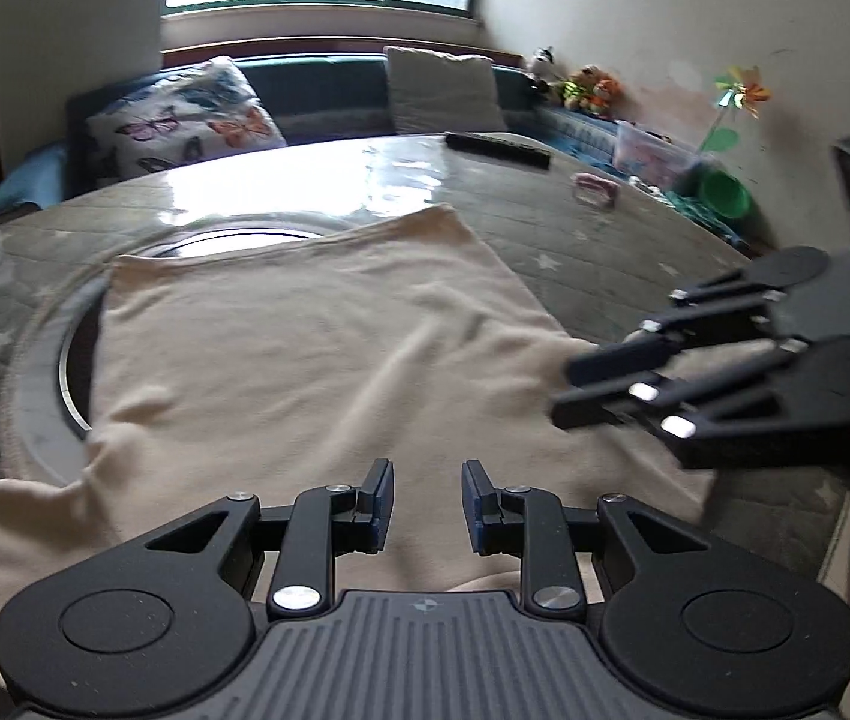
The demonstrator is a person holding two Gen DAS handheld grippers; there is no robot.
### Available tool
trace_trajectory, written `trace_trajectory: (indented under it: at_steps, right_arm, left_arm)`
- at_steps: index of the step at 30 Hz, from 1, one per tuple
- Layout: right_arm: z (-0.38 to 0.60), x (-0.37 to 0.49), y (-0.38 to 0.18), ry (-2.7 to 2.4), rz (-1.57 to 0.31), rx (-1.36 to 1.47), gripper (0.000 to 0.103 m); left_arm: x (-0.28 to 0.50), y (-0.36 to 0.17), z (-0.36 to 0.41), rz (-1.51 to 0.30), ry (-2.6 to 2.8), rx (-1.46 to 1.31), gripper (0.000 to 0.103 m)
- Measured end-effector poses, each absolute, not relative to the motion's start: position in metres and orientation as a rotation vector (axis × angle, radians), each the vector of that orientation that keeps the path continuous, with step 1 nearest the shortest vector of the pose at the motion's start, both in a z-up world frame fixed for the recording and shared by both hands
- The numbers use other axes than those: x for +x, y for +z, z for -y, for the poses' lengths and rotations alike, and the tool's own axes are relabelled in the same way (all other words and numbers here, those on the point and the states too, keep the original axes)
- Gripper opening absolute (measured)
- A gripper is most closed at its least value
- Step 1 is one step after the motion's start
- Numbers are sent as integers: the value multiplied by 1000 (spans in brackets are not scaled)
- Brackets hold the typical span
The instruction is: Fold clothes
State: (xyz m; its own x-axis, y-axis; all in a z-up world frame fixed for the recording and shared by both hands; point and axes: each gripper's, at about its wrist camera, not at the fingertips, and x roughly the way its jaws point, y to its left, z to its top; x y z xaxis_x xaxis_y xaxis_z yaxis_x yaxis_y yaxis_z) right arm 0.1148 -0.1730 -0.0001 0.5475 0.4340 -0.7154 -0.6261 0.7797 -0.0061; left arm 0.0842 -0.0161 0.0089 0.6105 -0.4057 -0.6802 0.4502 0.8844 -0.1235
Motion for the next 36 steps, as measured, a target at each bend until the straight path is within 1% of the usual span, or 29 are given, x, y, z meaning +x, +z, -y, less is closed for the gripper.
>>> trace_trajectory:
  at_steps: [6,12,16,18,24,27,36]
  right_arm:
    - [189,130,-14,573,-816,-240,23]
    - [190,123,-11,580,-813,-284,23]
    - [189,123,-8,589,-810,-282,28]
    - [189,123,-11,592,-820,-289,28]
    - [193,122,-10,604,-825,-277,29]
    - [192,122,-11,611,-824,-277,33]
    - [198,128,-1,586,-786,-242,35]
  left_arm:
    - [100,16,23,-759,-525,46,26]
    - [133,11,31,-790,-543,-15,25]
    - [148,3,33,-830,-526,-40,25]
    - [151,0,30,-838,-520,-53,24]
    - [165,10,8,-814,-444,-96,24]
    - [172,13,-6,-806,-374,-98,24]
    - [179,19,-54,-770,-187,-107,26]
